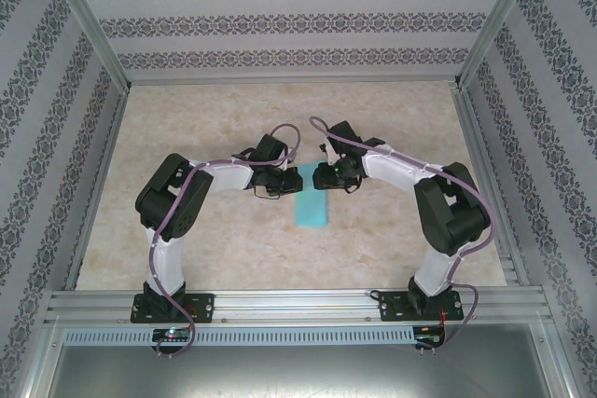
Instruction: Fold a paper plane with a square sheet of paper (pick it up from the middle)
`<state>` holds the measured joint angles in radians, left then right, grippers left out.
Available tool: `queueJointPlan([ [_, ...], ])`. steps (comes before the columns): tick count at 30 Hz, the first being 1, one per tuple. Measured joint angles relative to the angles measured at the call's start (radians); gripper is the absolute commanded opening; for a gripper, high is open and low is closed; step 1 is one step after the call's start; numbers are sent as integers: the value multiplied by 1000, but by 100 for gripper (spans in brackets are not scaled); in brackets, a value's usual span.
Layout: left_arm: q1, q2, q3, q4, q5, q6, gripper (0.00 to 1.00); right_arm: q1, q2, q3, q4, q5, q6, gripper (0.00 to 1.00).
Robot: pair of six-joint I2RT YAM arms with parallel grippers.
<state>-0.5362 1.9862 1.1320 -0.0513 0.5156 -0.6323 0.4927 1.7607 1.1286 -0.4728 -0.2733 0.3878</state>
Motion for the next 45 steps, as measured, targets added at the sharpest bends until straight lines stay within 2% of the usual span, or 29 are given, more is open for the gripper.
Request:
queueJointPlan([
  [7, -1, 6, 7, 0, 1, 2, 12, 0, -14, -108, 113, -142, 110, 21],
  [30, -1, 13, 18, -8, 0, 24, 12, -72, 58, -163, 235, -224, 103, 17],
  [39, -1, 13, 19, -8, 0, 27, 12, -72, 35, -145, 246, -245, 133, 10],
  [45, -1, 13, 19, -8, -1, 29, 12, -97, 95, -79, 248, -244, 130, 5],
])
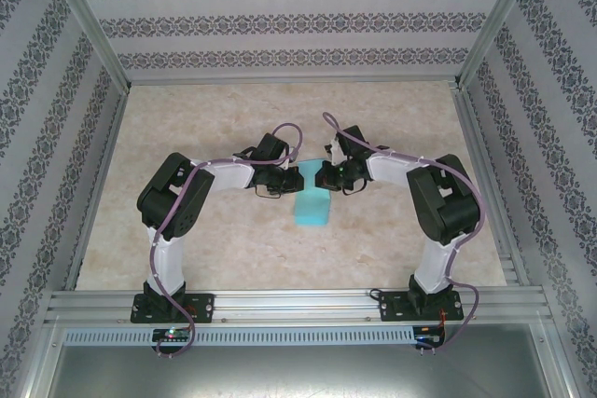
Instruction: Fold a paper plane with a square sheet of paper (pick it up from the middle)
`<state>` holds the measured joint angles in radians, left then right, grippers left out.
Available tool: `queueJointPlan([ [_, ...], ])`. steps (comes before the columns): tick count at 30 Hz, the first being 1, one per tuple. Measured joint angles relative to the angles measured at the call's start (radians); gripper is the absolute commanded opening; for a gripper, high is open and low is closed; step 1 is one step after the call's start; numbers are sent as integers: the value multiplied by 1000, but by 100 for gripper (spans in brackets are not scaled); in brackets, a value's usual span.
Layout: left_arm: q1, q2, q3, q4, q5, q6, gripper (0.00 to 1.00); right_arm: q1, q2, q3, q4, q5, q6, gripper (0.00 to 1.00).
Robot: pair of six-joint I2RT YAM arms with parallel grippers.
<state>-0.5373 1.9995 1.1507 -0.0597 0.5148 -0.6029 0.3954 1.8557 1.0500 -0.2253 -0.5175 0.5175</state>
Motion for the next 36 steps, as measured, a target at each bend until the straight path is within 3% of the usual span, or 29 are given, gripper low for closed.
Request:
queueJointPlan([
  [36, -5, 3, 7, -3, -18, 25, 12, -69, 100, 74, 64, 45, -6, 0],
])
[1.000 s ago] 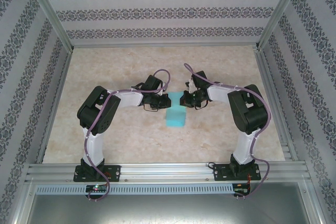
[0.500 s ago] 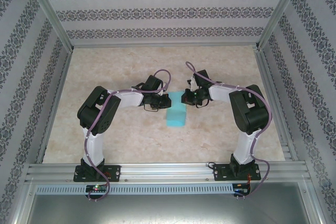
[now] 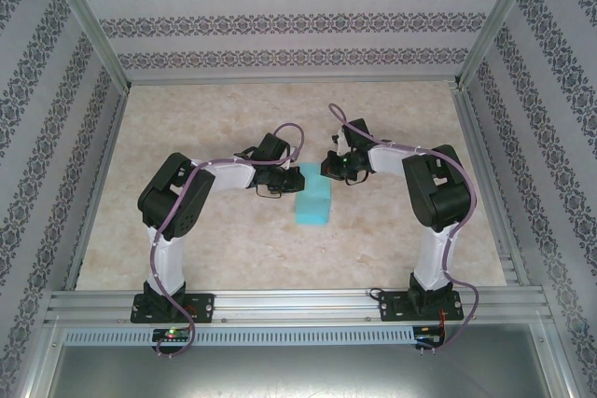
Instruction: Fold a paper plane with a square sheet of paper (pick it up from the middle)
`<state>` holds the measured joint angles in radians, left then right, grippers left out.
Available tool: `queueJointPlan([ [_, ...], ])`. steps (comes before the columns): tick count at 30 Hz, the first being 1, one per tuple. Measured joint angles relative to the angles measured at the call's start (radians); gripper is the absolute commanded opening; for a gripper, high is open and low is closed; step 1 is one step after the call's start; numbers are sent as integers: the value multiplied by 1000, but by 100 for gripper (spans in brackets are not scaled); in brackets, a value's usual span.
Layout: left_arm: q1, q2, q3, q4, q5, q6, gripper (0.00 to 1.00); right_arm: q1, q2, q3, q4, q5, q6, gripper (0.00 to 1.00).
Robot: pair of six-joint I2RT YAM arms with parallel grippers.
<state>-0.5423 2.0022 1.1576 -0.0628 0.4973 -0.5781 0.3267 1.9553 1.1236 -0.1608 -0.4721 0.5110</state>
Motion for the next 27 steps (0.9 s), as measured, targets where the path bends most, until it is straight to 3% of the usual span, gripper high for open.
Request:
queueJointPlan([
  [11, -1, 0, 2, 0, -5, 8, 12, -76, 6, 3, 35, 28, 0, 1],
  [19, -1, 0, 2, 0, -5, 8, 12, -75, 2, 11, 24, 34, 4, 1],
  [27, -1, 1, 2, 0, -5, 11, 12, -42, -97, -35, 55, 42, 34, 1],
])
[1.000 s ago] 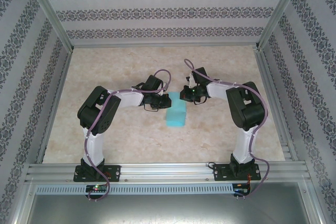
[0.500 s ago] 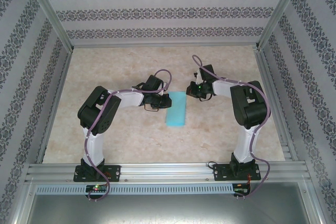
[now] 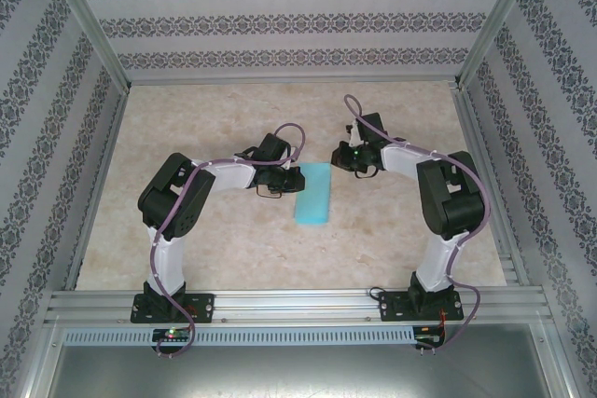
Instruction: Fold a paper plane with a square sheet of paper (pick it up from the middle)
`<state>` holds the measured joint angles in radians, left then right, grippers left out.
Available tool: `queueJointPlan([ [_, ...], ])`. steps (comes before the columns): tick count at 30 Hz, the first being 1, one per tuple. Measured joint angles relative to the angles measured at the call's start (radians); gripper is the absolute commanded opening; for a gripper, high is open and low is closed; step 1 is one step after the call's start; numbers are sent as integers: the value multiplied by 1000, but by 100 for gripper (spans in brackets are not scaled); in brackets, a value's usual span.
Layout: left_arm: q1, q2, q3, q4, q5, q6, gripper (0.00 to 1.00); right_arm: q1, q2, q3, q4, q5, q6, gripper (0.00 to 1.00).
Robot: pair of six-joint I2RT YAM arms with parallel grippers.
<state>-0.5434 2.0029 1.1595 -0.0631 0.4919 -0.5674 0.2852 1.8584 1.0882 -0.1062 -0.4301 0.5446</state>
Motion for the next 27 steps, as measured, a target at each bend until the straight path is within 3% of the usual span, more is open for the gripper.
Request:
queueJointPlan([
  [12, 0, 0, 2, -2, 0, 4, 12, 39, 134, 76, 6, 2, 6, 0],
  [27, 0, 6, 8, 4, -9, 11, 12, 2, 129, 74, 1, 3, -24, 0],
])
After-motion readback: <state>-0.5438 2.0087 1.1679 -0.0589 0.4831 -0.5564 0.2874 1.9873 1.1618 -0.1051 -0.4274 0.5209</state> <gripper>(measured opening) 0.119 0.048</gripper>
